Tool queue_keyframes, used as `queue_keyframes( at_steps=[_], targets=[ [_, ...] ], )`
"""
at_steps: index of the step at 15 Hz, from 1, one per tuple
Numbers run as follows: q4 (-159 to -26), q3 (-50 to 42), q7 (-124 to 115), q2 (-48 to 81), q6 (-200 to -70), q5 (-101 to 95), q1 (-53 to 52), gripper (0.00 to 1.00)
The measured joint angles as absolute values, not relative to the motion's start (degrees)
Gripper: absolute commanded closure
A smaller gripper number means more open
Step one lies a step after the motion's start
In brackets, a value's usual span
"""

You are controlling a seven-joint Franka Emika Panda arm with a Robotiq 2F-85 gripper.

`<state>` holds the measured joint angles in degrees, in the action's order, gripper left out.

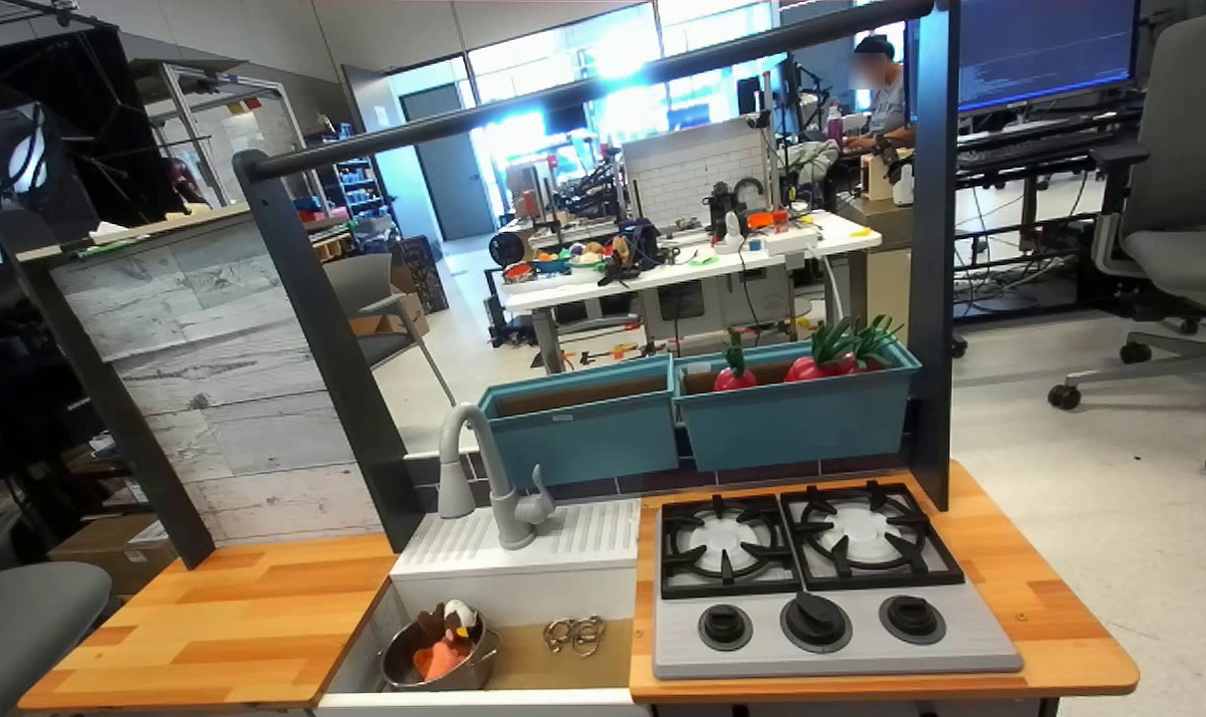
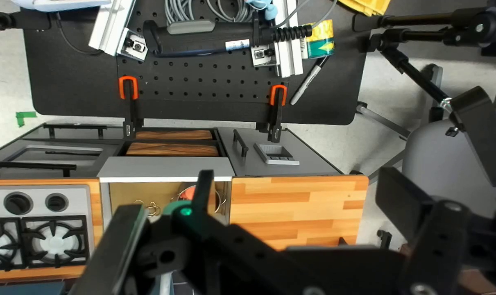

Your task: Put the toys on the counter

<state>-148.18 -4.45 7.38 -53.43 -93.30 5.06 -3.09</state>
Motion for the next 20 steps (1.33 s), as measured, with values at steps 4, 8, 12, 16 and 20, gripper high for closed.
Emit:
queue_keyframes(
  at_steps=[4,8,12,16,20],
  targets=[
    [-148.18,-4.45,7.38,-53.43,-93.30,5.06,-3.09,0.00],
    [-148.22,-4.44,7.38,-53.43,-93.30,5.06,-3.07,0.00],
    [-147.96,-5.82,6.23,-46.39,-102.73,5.06,-1.28,0.00],
    [-146.46,-6.47,4.39,-31.82,-115.58,5.05,1.10,0.00],
    [-144.00,-6.45,3.92,-16.56,-128.92,5.05,1.70,0.00]
  ],
)
